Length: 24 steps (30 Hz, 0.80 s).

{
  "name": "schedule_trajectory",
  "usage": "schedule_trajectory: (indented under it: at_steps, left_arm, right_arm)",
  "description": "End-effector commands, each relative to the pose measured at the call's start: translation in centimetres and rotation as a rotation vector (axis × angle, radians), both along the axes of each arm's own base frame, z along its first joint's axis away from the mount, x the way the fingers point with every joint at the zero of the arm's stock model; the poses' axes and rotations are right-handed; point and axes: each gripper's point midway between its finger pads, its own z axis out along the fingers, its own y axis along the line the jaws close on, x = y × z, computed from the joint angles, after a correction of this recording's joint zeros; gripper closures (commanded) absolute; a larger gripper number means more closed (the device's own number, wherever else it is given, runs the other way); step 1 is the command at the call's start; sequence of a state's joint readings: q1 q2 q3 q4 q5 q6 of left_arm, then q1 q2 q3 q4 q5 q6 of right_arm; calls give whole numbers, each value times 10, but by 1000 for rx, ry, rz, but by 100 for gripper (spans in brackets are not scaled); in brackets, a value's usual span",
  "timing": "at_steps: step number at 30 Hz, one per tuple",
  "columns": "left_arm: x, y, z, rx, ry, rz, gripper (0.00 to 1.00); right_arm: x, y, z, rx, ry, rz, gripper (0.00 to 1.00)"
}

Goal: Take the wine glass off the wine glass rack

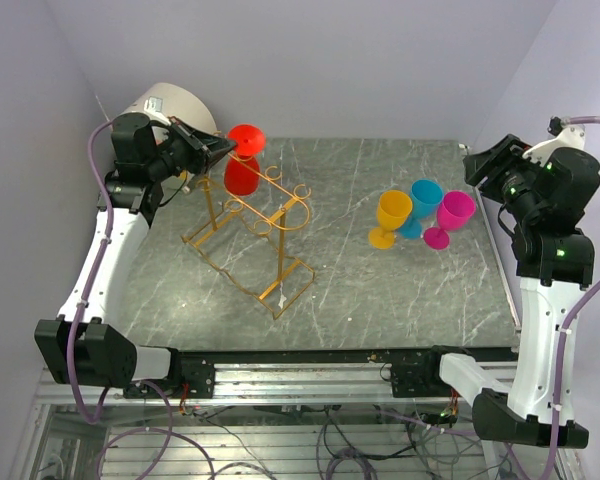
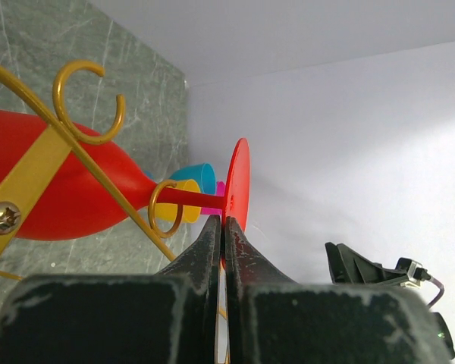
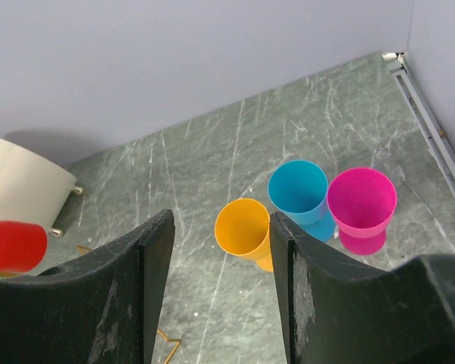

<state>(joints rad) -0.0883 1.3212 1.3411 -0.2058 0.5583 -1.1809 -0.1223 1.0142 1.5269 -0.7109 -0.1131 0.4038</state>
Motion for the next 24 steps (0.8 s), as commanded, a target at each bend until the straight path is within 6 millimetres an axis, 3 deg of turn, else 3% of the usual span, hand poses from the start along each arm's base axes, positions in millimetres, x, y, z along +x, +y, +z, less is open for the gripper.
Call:
schedule_trajectory:
  at_steps: [1,15,24]
  left_arm:
    - [8,3,18,-17,-73,21,93]
    - [19,-5,10,-76,-46,-19,93]
    - [15,-3,14,19,-24,-28,93]
  right_arm:
    - [0,4,9,3,-40,18,47]
    - [1,6,7,6,-38,24,47]
    - [1,6,6,9,-41,25,48]
